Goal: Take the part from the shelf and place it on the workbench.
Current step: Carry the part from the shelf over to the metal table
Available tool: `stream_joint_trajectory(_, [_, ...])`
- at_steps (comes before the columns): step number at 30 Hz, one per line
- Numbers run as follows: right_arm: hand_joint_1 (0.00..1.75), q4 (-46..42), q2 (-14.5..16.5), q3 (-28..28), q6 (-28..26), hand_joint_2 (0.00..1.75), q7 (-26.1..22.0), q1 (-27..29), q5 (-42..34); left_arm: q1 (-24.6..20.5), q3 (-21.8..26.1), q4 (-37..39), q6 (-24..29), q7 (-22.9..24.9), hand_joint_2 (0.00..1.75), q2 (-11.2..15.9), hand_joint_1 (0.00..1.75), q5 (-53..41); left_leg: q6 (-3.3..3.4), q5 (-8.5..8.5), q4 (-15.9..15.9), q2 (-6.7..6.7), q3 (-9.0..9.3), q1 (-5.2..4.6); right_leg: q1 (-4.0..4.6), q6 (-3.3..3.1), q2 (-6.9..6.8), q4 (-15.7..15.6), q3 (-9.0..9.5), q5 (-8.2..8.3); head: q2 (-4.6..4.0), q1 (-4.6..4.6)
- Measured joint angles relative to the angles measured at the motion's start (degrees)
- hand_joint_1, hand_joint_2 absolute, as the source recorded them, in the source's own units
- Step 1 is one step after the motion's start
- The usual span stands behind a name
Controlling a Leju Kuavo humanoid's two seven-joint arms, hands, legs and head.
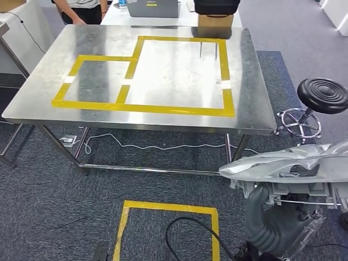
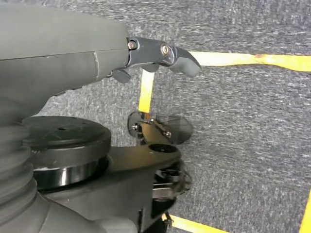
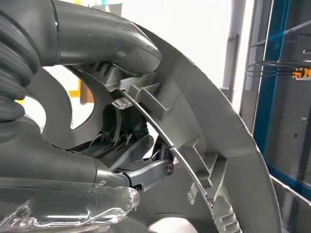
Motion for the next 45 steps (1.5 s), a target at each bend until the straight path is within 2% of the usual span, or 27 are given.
stream_joint_trajectory(2, [1.75,-0.1,0.8,-1.3,0.0,1.75,0.0,0.4,1.7,0.0,0.0,0.0,0.0,0.0,1.75,-0.1,0.00,0.0,0.81,-0.03,-0.7,-0.13,0.05,-0.06,-0.05,0.68,0.15,-0.3,-0.14,0.15,0.00,0.04])
stream_joint_trajectory(4, [1.75,-0.1,1.4,-2.4,0.0,1.75,0.2,0.7,2.6,-0.1,0.0,0.0,-0.4,-0.5,1.75,-0.2,0.00,0.1,1.60,0.22,-0.9,0.05,0.09,0.03,-0.12,1.25,-0.51,0.5,-0.52,-0.52,0.00,0.24])
stream_joint_trajectory(6, [1.75,-0.1,1.7,-3.0,0.0,1.75,0.2,0.8,2.6,-0.1,0.0,0.0,-1.2,-1.4,1.75,-0.3,0.00,0.2,2.15,0.35,-1.0,0.33,0.15,0.10,-0.09,1.67,-1.99,5.7,-2.82,-3.58,0.00,0.68])
stream_joint_trajectory(8, [1.75,-0.1,1.9,-3.4,0.0,1.75,0.2,0.9,2.5,0.0,0.1,0.0,-2.2,-2.1,1.75,-0.3,0.00,0.7,2.37,0.32,-1.0,0.63,0.14,-0.01,-0.10,1.95,-2.96,13.6,-6.38,-7.23,0.00,0.92])
stream_joint_trajectory(9, [1.75,-0.1,2.1,-3.6,0.0,1.75,0.1,1.0,2.4,0.1,0.2,0.0,-2.7,-2.4,1.75,-0.3,0.00,1.1,2.40,0.31,-1.0,0.77,0.15,-0.04,-0.11,2.00,-3.11,16.0,-7.43,-7.91,0.00,0.92])
stream_joint_trajectory(10, [1.75,-0.1,2.2,-3.8,0.0,1.75,0.1,1.0,2.3,0.1,0.4,0.0,-3.2,-2.6,1.75,-0.3,0.00,1.5,2.39,0.30,-1.0,0.85,0.20,-0.06,-0.11,1.99,-3.16,16.2,-7.39,-7.45,0.00,0.93])
stream_joint_trajectory(11, [1.75,-0.1,2.3,-3.9,0.0,1.75,0.1,1.1,2.3,0.1,0.6,0.0,-3.5,-2.7,1.75,-0.3,0.00,1.9,2.33,0.26,-1.0,0.89,0.28,-0.05,-0.12,1.91,-3.21,13.9,-6.15,-5.98,0.00,0.94])
stream_joint_trajectory(13, [1.75,-0.1,2.5,-4.2,0.0,1.75,0.1,1.1,2.1,0.1,0.8,0.0,-4.0,-3.0,1.75,-0.3,0.00,2.3,2.03,0.09,-0.9,0.89,0.49,-0.15,-0.05,1.66,-3.67,5.7,-1.70,-2.54,0.00,0.95])
stream_joint_trajectory(14, [1.75,-0.1,2.6,-4.4,0.0,1.75,0.1,1.1,1.9,0.1,0.9,0.0,-4.4,-3.2,1.75,-0.3,0.00,2.4,1.77,0.02,-0.8,0.87,0.53,-0.26,-0.01,1.41,-3.83,2.4,0.06,-1.53,0.00,0.91])
stream_joint_trajectory(15, [1.75,-0.1,2.7,-4.5,0.0,1.75,0.2,1.1,1.7,0.1,1.0,0.0,-4.9,-3.4,1.75,-0.3,0.00,2.5,1.49,-0.01,-0.8,0.87,0.53,-0.37,0.07,1.14,-3.93,0.6,1.03,-1.16,0.00,0.88])
stream_joint_trajectory(18, [1.75,-0.1,3.0,-4.8,0.0,1.75,0.3,1.2,1.1,0.1,1.5,0.0,-6.4,-4.5,1.75,-0.3,0.00,2.8,0.50,0.05,-1.0,0.99,0.52,-0.36,0.16,0.07,-3.56,0.0,1.05,-1.03,0.00,0.83])
stream_joint_trajectory(20, [1.75,-0.1,3.2,-4.9,0.0,1.75,0.3,1.2,0.8,0.0,1.7,0.0,-7.0,-5.0,1.75,-0.3,0.00,2.9,-0.19,-1.51,0.9,0.96,-0.32,-0.30,-0.06,-0.62,-3.42,-0.2,1.03,-0.81,0.00,0.64])
stream_joint_trajectory(21, [1.75,-0.1,3.2,-5.0,0.0,1.75,0.3,1.2,0.8,0.0,1.7,0.0,-7.2,-5.1,1.75,-0.3,0.00,2.9,-0.46,-3.17,3.5,0.90,-1.54,-0.28,-0.17,-0.88,-3.39,-0.2,1.03,-0.76,0.00,0.50])
stream_joint_trajectory(23, [1.75,-0.1,3.2,-5.0,0.0,1.75,0.3,1.2,0.6,0.1,1.7,0.0,-7.7,-5.3,1.75,-0.2,0.00,2.7,-0.76,-6.83,11.3,0.86,-5.25,-0.27,-0.15,-1.14,-3.27,-0.2,0.93,-0.76,0.00,0.33])
stream_joint_trajectory(24, [1.75,0.0,3.2,-5.1,0.0,1.75,0.3,1.2,0.6,0.1,1.7,0.0,-8.1,-5.3,1.75,-0.2,0.00,2.6,-0.80,-7.63,14.3,0.85,-6.73,-0.27,-0.13,-1.18,-3.17,-0.2,0.91,-0.76,0.00,0.32])
stream_joint_trajectory(25, [1.75,0.0,3.2,-5.1,0.0,1.75,0.3,1.2,0.5,0.2,1.7,0.0,-8.6,-5.3,1.75,-0.1,0.00,2.5,-0.76,-7.29,15.3,0.85,-7.34,-0.27,-0.11,-1.18,-3.04,-0.2,0.91,-0.76,0.00,0.32])
stream_joint_trajectory(28, [1.75,0.0,3.2,-5.1,0.0,1.75,0.3,1.2,0.5,0.2,1.7,0.0,-9.4,-5.3,1.75,-0.1,0.00,2.5,-0.59,-4.96,13.5,0.84,-6.65,-0.28,-0.10,-1.17,-2.82,-0.2,0.95,-0.75,0.00,0.30])
stream_joint_trajectory(30, [1.75,0.0,3.2,-5.1,0.0,1.75,0.3,1.2,0.5,0.2,1.7,0.0,-9.5,-5.3,1.75,-0.1,0.00,2.5,-0.56,-4.64,13.0,0.84,-6.43,-0.28,-0.10,-1.17,-2.80,-0.2,0.96,-0.75,0.00,0.30])
stream_joint_trajectory(32, [1.75,0.0,3.2,-5.1,0.0,1.75,0.3,1.2,0.5,0.2,1.7,0.0,-9.7,-5.3,1.75,-0.1,0.00,2.5,-0.41,-2.89,9.7,0.82,-4.85,-0.28,-0.10,-1.14,-2.69,-0.2,1.03,-0.75,0.00,0.29])
stream_joint_trajectory(34, [1.75,0.0,3.2,-5.1,0.0,1.75,0.2,1.2,0.5,0.2,1.7,0.0,-10.2,-5.2,1.75,-0.1,0.00,2.2,0.37,-0.58,2.9,0.66,-1.66,-0.41,0.03,-0.37,-2.42,-0.3,0.95,-0.67,0.00,0.27])
stream_joint_trajectory(36, [1.75,0.0,3.2,-5.1,0.0,1.75,-0.2,1.2,0.3,0.2,1.8,0.0,-11.2,-5.2,1.75,-0.1,0.00,1.9,1.43,0.35,-1.4,0.54,0.28,-0.33,0.11,0.75,-2.44,0.0,0.53,-1.00,0.00,0.33])
stream_joint_trajectory(38, [1.75,0.0,3.2,-5.1,0.0,1.75,-0.8,1.1,-0.1,0.2,1.8,0.0,-13.2,-5.2,1.75,-0.2,0.00,2.2,2.14,0.14,-1.7,0.54,0.48,-0.11,0.01,1.37,-2.85,3.6,-1.22,-3.05,0.00,0.67])
stream_joint_trajectory(40, [1.75,-0.1,3.2,-5.1,0.0,1.75,-1.5,1.1,-0.5,0.3,1.9,0.0,-15.7,-4.9,1.75,-0.1,0.00,2.8,2.51,-0.32,-1.7,0.60,0.72,-0.11,-0.09,1.78,-3.11,11.4,-5.12,-6.18,0.00,0.97])
stream_joint_trajectory(41, [1.75,-0.1,3.2,-5.1,0.0,1.75,-1.7,1.1,-0.6,0.4,2.0,0.0,-16.5,-4.7,1.75,-0.1,0.00,3.1,2.55,-0.43,-1.6,0.71,0.95,-0.11,-0.13,1.91,-3.14,14.8,-6.92,-7.08,0.00,1.00])
stream_joint_trajectory(42, [1.75,-0.1,3.2,-5.1,0.0,1.75,-1.8,1.2,-0.7,0.5,2.1,0.0,-16.8,-4.4,1.75,-0.1,0.00,3.4,2.46,-0.40,-1.6,0.82,1.25,-0.10,-0.16,2.00,-3.16,16.4,-7.86,-7.03,0.00,1.01])
stream_joint_trajectory(43, [1.75,-0.1,3.2,-5.1,0.0,1.75,-1.8,1.2,-0.7,0.5,2.2,0.0,-16.3,-4.1,1.75,-0.1,0.00,3.5,2.35,-0.44,-1.6,0.90,1.60,-0.05,-0.21,2.02,-3.19,15.6,-7.59,-5.87,0.00,1.00])
stream_joint_trajectory(45, [1.75,-0.1,3.2,-5.1,0.0,1.75,-1.8,1.2,-0.7,0.5,2.4,0.0,-14.6,-3.6,1.75,-0.2,0.00,3.6,1.95,-0.93,-1.5,0.85,2.41,0.07,-0.33,2.10,-3.41,8.3,-4.25,-1.69,0.00,1.02])
